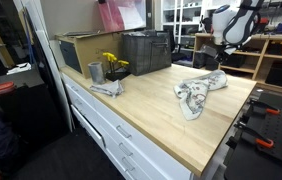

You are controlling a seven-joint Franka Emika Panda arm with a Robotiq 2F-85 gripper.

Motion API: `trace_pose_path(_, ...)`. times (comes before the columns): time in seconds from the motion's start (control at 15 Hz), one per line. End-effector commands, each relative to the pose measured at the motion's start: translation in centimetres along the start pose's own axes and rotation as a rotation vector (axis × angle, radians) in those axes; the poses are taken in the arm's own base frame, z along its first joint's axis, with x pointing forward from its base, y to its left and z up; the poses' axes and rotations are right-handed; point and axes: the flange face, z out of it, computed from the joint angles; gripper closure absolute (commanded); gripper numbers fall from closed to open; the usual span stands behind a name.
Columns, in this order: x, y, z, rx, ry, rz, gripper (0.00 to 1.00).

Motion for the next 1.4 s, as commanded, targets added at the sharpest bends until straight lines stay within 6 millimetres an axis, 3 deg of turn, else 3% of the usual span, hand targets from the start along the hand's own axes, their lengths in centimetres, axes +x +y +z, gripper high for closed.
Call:
trace_pose_path(0.0, -1.4, -1.8, -1.2, -0.003, 0.018, 0.024, 0.51)
trace_pose_path(0.27, -3.6, -6.2, -2.8, 0.189, -0.081, 0.045, 0.20)
trace_pose_path(0.47, -3.8, -9.5, -4.8, 0.352, -0.125, 0.054, 0.01)
trace_pose_path(0.8, -1.1, -14.5, -7.8, 0.598, -0.177, 0.022, 0.00)
trace_pose_path(1.07, 0.2, -17.1, -8.5, 0.637, -0.196, -0.048, 0.00)
trace_pose_path(1.33, 1.2, -19.6, -7.9, 0.627, -0.188, -0.114, 0.00)
